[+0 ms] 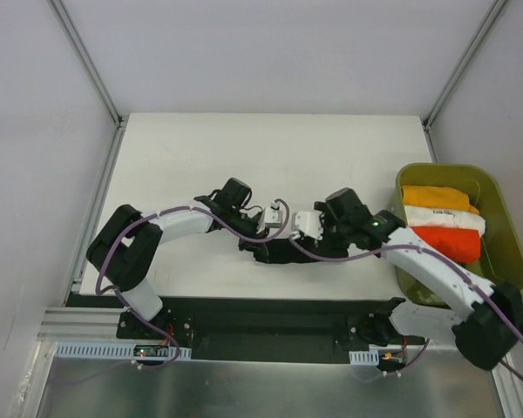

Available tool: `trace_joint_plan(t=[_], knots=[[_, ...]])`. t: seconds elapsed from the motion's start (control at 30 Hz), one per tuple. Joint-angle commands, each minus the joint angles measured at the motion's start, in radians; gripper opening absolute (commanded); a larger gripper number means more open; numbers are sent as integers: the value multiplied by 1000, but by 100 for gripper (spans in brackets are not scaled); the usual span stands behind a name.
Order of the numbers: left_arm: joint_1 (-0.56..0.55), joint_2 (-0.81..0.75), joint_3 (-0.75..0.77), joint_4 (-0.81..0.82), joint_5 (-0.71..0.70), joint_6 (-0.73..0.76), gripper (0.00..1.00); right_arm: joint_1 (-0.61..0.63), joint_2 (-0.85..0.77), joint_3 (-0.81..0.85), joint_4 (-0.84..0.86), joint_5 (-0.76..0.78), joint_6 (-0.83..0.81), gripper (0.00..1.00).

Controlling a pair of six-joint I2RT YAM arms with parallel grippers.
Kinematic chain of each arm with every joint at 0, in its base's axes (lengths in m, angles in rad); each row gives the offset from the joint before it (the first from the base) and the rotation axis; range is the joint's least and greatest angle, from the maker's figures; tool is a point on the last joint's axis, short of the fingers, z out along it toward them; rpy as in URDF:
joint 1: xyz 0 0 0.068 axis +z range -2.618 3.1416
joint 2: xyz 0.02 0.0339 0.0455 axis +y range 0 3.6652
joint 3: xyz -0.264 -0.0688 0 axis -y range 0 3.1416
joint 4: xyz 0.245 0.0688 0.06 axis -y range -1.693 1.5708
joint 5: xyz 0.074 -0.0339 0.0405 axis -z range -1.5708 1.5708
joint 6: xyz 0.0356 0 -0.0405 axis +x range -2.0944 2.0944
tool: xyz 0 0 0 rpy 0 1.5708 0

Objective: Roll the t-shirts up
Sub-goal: Roll the T-shirt to the center of the board.

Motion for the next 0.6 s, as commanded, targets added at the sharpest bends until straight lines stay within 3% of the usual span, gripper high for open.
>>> trace_joint_plan(t=[0.0, 0.07, 0.13, 0.2, 0.27, 0.3, 0.43, 0.57], knots=[[-27, -21, 11, -153, -1, 17, 0, -113, -232, 102, -109, 57, 127, 96], [-34, -20, 27, -182, -2, 26, 0, -165, -267, 112, -114, 130, 219, 96], [-45, -18, 28, -193, 1, 40, 0, -284, -262, 130, -179, 111, 432, 96], [-56, -17, 31, -213, -1, 53, 0, -448, -206, 155, -253, -153, 487, 96], [-59, -15, 39, -222, -1, 61, 0, -495, -182, 152, -371, -412, 426, 96], [-59, -14, 42, -233, -2, 60, 0, -487, -198, 129, -371, -450, 374, 96], [-59, -6, 59, -255, 8, 61, 0, -366, -433, -84, -147, -382, 22, 96], [-59, 3, 70, -268, 10, 67, 0, -310, -394, -129, -138, -438, -93, 96]])
